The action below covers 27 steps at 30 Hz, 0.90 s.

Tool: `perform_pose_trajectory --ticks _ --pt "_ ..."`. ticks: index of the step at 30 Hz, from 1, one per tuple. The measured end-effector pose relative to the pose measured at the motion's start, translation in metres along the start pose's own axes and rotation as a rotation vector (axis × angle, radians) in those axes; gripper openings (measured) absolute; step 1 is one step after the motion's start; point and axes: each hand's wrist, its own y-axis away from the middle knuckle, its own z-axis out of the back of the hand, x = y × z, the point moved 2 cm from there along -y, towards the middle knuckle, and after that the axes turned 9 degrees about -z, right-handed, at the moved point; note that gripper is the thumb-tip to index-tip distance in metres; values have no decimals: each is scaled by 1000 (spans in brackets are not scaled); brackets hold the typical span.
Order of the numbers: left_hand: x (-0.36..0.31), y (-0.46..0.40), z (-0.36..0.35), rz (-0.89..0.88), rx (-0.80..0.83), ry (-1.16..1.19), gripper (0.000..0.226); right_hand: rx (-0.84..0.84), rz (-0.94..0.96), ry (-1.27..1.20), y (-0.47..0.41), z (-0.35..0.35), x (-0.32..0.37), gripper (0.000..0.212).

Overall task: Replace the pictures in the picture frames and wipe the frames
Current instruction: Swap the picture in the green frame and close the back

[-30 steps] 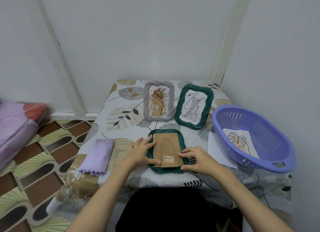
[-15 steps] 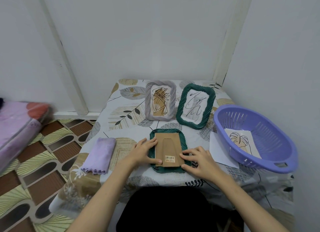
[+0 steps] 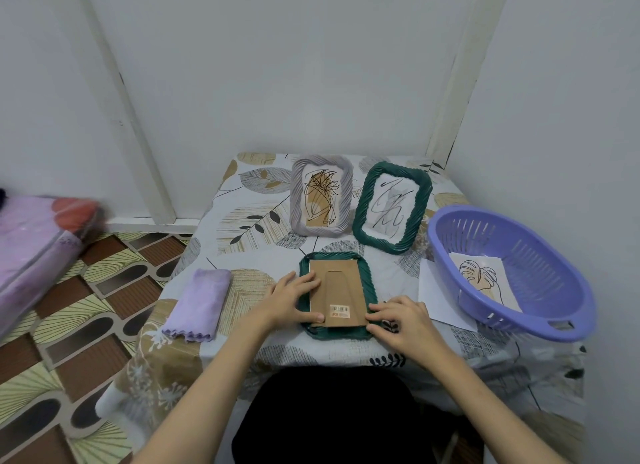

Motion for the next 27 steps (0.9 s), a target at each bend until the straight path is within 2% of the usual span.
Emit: perform_pose_trajectory --ticks 2,5,9,12,16,19,27 --pt "0 1 -1 0 10 27 86 -2 52 52 -2 -1 2 50" --pt "-3 2 -3 19 -1 16 100 -122 171 137 -4 -3 0 39" --pt "-5 2 -5 14 -12 -4 95 -212 246 197 -6 -5 -1 28" --pt "-7 0 -2 25 13 -25 91 -208 256 212 -4 -8 5 24" --pt "-8 0 -2 26 18 -19 91 -71 51 43 -5 -3 2 28" --pt "-7 1 -3 23 23 -3 99 25 -75 -87 -6 0 -3 12" --pt "-4 2 -5 7 24 22 100 -28 -99 47 -4 -1 9 19"
